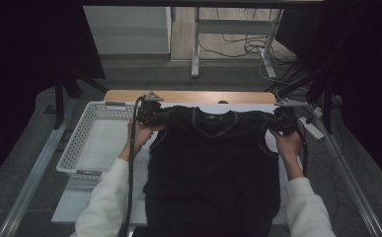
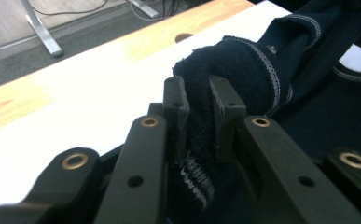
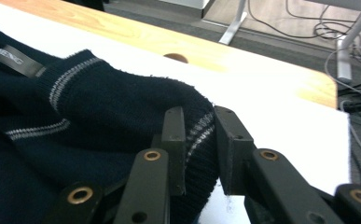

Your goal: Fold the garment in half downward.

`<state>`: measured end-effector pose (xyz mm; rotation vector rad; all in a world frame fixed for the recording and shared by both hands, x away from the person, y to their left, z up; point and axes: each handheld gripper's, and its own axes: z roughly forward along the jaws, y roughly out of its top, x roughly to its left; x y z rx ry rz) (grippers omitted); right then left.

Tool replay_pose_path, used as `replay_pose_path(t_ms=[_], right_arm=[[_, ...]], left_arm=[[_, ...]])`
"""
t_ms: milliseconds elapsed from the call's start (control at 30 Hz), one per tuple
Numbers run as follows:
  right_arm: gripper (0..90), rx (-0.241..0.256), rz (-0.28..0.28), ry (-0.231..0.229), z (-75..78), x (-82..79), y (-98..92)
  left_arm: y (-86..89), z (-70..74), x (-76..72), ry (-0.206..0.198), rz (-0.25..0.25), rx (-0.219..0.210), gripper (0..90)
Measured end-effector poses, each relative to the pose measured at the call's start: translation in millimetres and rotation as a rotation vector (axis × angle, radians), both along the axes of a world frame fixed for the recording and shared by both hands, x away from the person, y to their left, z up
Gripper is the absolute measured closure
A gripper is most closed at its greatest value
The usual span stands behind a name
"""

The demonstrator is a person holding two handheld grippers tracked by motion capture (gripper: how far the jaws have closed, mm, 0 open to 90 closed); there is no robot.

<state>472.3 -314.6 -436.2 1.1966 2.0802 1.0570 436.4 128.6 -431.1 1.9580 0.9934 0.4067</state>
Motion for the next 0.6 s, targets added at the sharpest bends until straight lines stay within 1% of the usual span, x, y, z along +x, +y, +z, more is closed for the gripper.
replay_pose_path(t_ms=[133, 300, 367, 467, 600], right_arm=[[74.8, 0.006, 0.018, 0.008, -6.5, -8.2, 1.2], [74.8, 0.011, 0.033, 0.017, -11.2, -16.6, 1.7], [74.7, 0.021, 0.037, 0.017, -12.9, -19.3, 0.9], [74.8, 0.043, 0.026, 0.030, -16.7, -24.1, -1.6], [74.8, 0.067, 0.037, 0.033, -21.4, -32.6, -5.0]], left_arm=[[-1.9, -8.0, -4.8, 0.017, -0.010, 0.009, 77.3], [-2.4, -16.0, -6.4, 0.041, -0.012, 0.017, 77.4], [-2.1, -16.9, -7.1, 0.044, -0.014, 0.015, 77.3], [-1.6, -20.3, -8.2, 0.054, -0.013, 0.008, 77.4], [-2.4, -24.8, -9.1, 0.066, -0.014, 0.022, 77.3]])
